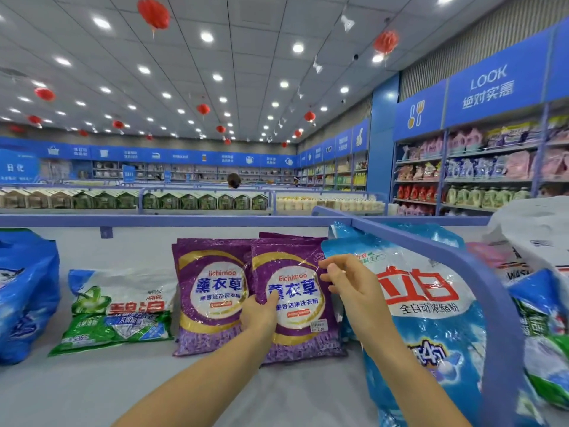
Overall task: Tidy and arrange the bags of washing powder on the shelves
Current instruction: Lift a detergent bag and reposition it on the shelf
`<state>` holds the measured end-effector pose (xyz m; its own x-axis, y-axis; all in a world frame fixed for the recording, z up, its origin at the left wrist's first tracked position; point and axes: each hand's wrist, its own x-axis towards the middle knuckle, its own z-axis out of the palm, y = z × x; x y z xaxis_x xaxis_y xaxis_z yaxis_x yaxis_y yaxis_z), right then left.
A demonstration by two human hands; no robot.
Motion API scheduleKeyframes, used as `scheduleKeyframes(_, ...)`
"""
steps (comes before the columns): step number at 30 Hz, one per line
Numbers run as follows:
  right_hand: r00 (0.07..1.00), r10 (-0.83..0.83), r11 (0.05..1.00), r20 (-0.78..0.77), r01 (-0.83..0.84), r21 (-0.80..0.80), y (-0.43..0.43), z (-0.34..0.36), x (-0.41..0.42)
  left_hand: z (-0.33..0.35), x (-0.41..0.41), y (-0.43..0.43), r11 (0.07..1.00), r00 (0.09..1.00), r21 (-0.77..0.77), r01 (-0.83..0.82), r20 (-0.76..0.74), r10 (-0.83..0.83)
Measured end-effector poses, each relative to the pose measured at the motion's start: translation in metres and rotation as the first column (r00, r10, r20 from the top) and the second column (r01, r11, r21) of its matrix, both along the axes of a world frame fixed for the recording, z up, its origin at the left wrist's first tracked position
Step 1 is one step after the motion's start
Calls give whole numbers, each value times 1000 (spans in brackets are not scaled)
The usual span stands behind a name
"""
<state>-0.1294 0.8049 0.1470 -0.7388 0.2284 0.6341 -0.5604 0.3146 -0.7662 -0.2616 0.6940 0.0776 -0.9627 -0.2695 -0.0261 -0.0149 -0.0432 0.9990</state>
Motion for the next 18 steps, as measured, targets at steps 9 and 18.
scheduleKeyframes(9,994,-19,933,112,-22,359,-22,-25,-5,-6,0,11,983,996,-166,74,-26,-80)
scheduleKeyframes(18,978,50,867,202,-143,478,-41,-41,-5,1,5,-17,953,989,-268,143,-6,-150)
